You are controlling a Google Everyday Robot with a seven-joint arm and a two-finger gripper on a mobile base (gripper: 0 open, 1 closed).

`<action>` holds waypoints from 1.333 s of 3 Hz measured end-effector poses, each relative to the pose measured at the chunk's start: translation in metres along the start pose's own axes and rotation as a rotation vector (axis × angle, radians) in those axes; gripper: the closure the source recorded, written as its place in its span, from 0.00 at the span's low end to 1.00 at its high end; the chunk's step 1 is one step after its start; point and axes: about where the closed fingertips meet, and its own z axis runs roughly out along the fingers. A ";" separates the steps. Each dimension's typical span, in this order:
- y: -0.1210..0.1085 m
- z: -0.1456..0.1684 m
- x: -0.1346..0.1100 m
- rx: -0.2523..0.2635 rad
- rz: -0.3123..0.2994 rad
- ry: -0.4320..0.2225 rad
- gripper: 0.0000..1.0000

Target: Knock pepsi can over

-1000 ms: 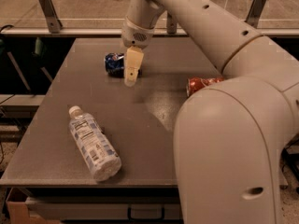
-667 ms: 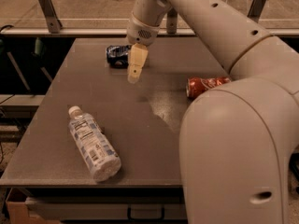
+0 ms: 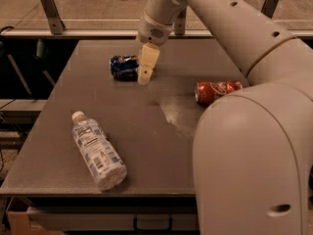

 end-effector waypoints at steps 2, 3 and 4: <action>-0.003 -0.069 0.037 0.233 0.115 -0.188 0.00; 0.020 -0.124 0.068 0.405 0.178 -0.260 0.00; 0.051 -0.175 0.088 0.574 0.228 -0.337 0.00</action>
Offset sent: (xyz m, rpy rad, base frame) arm 0.0127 -0.1687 0.1207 0.4795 -0.4271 -0.4416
